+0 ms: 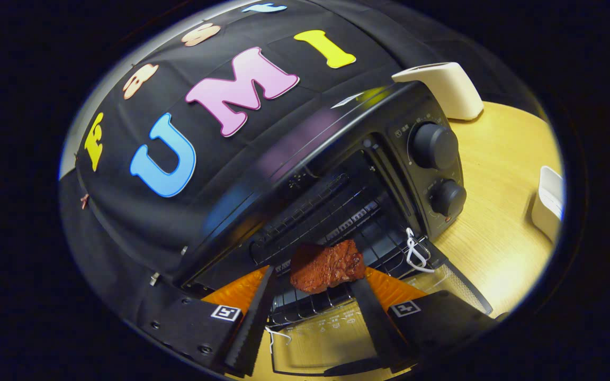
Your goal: Open the toaster oven, put the food inside, and close the toaster oven door.
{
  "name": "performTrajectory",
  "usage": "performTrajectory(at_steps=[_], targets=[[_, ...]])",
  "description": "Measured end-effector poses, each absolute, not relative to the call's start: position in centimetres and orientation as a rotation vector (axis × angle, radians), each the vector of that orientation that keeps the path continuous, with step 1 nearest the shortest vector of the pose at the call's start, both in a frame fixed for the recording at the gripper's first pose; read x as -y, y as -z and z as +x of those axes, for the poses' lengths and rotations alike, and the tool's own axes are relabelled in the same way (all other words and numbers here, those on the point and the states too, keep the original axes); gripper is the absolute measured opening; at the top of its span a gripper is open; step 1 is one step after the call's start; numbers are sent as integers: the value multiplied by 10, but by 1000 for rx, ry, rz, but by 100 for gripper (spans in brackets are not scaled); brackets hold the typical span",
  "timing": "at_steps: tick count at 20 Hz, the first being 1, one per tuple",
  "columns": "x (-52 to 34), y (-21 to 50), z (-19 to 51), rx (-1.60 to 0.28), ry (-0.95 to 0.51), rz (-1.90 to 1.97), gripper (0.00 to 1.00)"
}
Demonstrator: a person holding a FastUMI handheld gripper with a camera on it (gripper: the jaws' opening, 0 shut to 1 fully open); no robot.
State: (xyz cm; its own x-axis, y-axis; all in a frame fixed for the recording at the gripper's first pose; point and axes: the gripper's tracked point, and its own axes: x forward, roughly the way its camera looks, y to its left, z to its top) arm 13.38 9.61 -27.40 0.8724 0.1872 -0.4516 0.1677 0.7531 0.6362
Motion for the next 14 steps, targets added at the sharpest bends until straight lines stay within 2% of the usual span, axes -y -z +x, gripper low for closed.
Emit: performTrajectory(at_steps=[1, 6, 14], targets=[[-95, 275, 131, -528, -11, 698, 91], [-88, 277, 116, -551, -15, 456, 98], [-77, 271, 83, -626, -52, 382, 98]])
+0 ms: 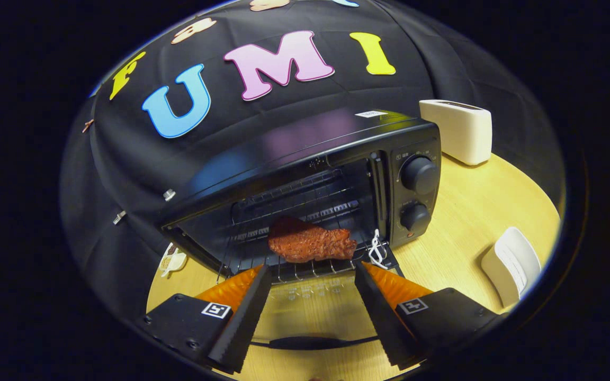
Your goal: Open the toaster oven, put the food inside, and close the toaster oven door.
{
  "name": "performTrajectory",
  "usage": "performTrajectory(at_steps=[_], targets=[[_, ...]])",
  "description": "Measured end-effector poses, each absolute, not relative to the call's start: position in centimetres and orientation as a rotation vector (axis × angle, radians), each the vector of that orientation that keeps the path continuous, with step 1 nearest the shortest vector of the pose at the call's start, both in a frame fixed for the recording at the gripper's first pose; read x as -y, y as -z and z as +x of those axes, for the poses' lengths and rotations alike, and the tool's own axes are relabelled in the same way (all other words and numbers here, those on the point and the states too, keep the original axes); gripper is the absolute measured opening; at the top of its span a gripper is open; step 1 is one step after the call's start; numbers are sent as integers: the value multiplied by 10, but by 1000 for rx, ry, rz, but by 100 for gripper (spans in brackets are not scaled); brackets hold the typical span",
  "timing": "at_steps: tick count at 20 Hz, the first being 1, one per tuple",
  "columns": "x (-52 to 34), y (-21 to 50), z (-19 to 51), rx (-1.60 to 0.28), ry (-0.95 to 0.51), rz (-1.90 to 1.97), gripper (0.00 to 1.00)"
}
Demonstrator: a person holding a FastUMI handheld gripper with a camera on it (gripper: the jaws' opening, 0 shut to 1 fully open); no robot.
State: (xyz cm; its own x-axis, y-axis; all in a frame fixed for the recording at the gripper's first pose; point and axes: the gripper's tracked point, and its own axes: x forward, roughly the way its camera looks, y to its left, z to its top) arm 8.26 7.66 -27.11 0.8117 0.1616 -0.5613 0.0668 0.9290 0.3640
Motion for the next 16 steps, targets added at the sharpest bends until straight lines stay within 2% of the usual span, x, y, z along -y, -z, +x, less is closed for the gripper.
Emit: performTrajectory(at_steps=[7, 16], targets=[[-85, 261, 22, -674, -156, 187, 98], [-71, 312, -44, -832, -189, 57, 99]])
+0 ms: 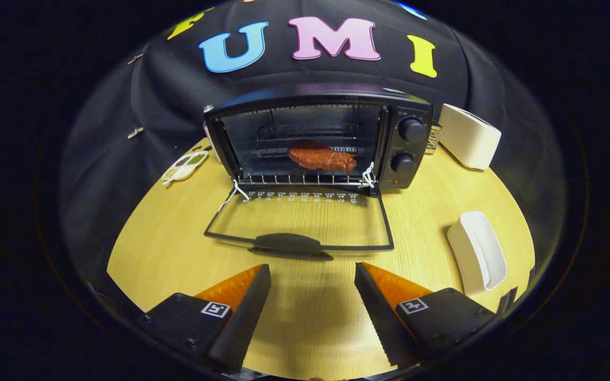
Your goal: Open the toaster oven, put the food inside, and close the toaster oven door.
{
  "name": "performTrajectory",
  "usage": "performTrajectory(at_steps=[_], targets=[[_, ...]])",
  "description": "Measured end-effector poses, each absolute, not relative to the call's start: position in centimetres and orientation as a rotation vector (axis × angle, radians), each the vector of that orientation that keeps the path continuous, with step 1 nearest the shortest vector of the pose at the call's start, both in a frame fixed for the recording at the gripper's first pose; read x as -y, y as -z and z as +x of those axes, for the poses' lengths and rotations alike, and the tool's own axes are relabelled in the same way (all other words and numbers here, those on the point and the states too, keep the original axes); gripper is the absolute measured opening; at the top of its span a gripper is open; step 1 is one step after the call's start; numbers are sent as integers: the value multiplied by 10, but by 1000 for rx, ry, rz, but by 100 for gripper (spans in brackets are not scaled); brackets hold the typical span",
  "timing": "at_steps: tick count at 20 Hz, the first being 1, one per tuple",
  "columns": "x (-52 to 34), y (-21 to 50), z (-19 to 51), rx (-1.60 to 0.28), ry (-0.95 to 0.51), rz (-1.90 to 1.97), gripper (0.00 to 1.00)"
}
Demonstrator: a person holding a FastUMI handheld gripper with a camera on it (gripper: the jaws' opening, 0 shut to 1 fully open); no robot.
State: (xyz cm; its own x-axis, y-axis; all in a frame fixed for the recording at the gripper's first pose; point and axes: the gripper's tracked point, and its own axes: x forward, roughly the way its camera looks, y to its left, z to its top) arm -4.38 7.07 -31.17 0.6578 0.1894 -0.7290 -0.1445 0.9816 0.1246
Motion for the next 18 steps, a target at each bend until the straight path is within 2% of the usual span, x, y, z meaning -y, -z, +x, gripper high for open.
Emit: performTrajectory(at_steps=[7, 18], targets=[[-76, 357, -43, -895, -202, -12, 99], [-88, 361, -12, -900, -212, 9, 99]])
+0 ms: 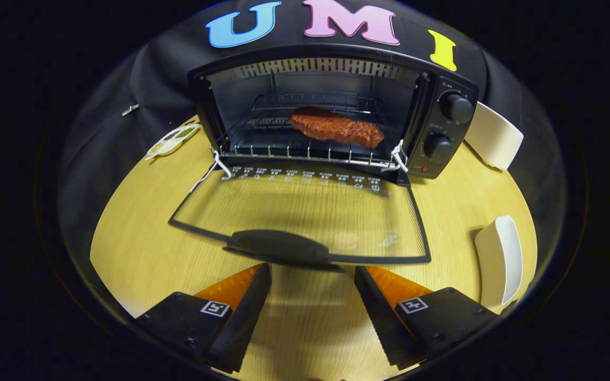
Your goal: Open the toaster oven, put the food inside, and close the toaster oven door.
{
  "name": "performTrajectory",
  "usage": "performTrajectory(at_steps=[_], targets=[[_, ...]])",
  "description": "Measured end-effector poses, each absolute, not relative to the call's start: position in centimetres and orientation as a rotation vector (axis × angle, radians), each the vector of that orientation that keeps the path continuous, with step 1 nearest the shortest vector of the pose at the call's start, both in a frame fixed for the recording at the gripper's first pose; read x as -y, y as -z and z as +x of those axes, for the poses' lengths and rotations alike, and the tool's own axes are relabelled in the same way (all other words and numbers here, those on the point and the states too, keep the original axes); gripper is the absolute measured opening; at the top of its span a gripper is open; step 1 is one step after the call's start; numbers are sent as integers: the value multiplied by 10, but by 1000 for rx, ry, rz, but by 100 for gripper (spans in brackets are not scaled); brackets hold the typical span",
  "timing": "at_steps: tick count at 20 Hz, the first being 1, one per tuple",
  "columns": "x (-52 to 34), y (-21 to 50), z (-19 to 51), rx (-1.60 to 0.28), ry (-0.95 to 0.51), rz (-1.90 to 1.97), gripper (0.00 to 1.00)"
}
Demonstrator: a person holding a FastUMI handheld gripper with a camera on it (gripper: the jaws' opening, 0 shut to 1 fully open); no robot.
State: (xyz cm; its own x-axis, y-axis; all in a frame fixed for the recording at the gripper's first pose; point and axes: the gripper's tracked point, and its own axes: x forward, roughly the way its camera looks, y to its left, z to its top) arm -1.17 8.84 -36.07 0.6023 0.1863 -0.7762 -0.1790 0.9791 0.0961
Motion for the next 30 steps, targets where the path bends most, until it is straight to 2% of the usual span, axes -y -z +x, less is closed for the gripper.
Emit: performTrajectory(at_steps=[5, 10, 21, 30], targets=[[-88, 348, -9, -859, -240, -28, 99], [-90, 305, 0, -755, -285, -41, 99], [-95, 208, 87, -560, -255, 29, 98], [-56, 104, 75, -332, -218, 65, 98]])
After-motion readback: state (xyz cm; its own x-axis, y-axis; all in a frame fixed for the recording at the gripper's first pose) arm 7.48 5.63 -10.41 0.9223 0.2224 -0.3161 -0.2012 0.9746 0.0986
